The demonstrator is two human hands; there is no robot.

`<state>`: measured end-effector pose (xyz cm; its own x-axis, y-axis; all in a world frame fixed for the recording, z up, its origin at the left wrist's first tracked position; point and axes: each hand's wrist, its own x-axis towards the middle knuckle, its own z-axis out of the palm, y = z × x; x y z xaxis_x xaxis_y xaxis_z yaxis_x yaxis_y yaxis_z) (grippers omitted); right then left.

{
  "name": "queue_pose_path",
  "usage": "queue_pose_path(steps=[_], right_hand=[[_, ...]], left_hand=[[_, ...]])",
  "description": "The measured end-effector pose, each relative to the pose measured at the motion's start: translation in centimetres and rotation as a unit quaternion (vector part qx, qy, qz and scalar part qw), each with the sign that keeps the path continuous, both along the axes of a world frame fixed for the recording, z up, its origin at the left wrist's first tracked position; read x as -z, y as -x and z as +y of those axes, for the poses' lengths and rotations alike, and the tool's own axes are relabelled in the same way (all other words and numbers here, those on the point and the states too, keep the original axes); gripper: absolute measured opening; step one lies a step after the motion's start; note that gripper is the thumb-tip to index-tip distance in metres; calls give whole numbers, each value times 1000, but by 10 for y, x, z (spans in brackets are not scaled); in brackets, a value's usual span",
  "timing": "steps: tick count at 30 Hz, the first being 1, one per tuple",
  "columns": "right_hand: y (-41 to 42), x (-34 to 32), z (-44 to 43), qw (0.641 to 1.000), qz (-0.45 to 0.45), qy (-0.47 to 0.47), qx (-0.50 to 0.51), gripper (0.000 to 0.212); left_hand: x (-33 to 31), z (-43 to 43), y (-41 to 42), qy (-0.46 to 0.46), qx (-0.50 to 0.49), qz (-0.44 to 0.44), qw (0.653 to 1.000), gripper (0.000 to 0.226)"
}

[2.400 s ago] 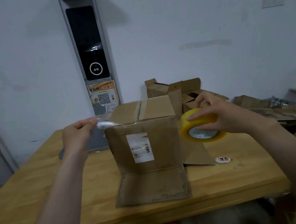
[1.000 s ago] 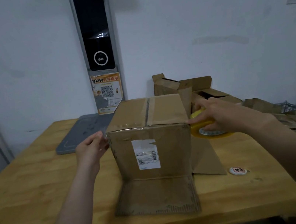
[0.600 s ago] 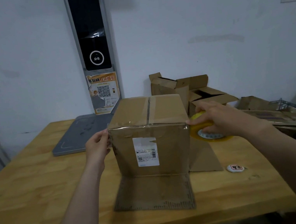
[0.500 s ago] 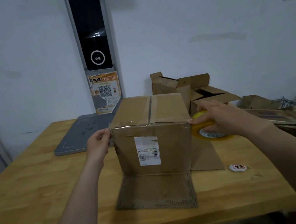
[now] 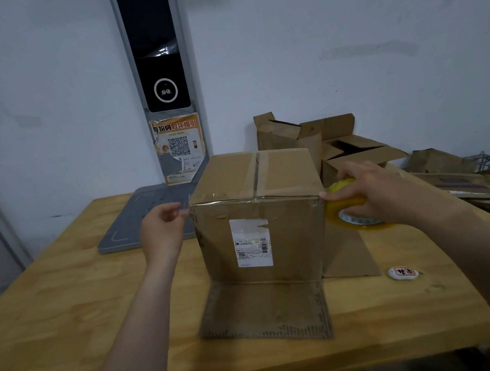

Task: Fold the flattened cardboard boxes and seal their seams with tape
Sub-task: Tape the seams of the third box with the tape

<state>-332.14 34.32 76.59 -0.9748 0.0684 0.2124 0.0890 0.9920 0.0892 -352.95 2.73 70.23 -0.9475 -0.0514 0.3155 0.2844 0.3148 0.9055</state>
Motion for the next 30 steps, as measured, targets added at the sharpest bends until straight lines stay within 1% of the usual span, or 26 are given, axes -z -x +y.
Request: queue_pose_path(steps=[1,2,4,6,10,12,15,16,17,18,19,20,21,22,23,24,25,30], right_hand=[[1,0,-1,1000,-1,-4,-3,52],[2,-1,-1,1000,-1,-6,-6,52],[3,-3,-2,1000,-2,-6,-10,53],[3,-3,-2,1000,-3,-3,-11,53],[3,1,-2,1000,1,-7,-1,54],[3,3,-3,1000,5,-8,6,54],[3,3,-5,1000,6,-10,11,55],[2,3,-7,1000,4,-16,13,54],[2,2,-8,1000,2,-22,14,55],[3,2,-9,1000,1,-26,13,55],[3,1,-9,1000,1,-29,12,54],[3,1,-10,1000,2,-28,11,54],[3,1,-10,1000,3,-28,10,54],[3,1,-9,1000,4,-27,10,55],[3,1,-9,1000,3,-26,11,55],[3,1,-8,1000,0,-24,15,56],[3,2,-7,1000,-2,-22,19,57],[5,3,-5,1000,4,-10,26,56]], left_hand=[[-2,0,-2,-12,-10,33,999,22],[-4,1,-3,-33,-5,47,998,22],[-6,6,-7,-79,32,29,996,29],[-3,11,-11,-77,45,6,996,34],[2,16,-16,-39,75,-2,996,41],[0,19,-17,-13,91,-19,996,42],[6,21,-18,99,99,-63,988,61],[8,22,-19,139,92,-58,984,67],[10,23,-21,172,76,-33,982,72],[8,26,-27,195,54,16,979,75],[5,31,-36,214,42,86,972,75],[1,37,-48,239,49,162,956,73],[-2,45,-59,268,76,227,933,68],[-5,55,-71,299,117,271,907,64],[-4,63,-77,329,157,297,883,62],[-1,70,-79,352,186,308,864,60],[1,74,-79,360,203,309,857,58],[4,80,-65,326,198,299,875,52]])
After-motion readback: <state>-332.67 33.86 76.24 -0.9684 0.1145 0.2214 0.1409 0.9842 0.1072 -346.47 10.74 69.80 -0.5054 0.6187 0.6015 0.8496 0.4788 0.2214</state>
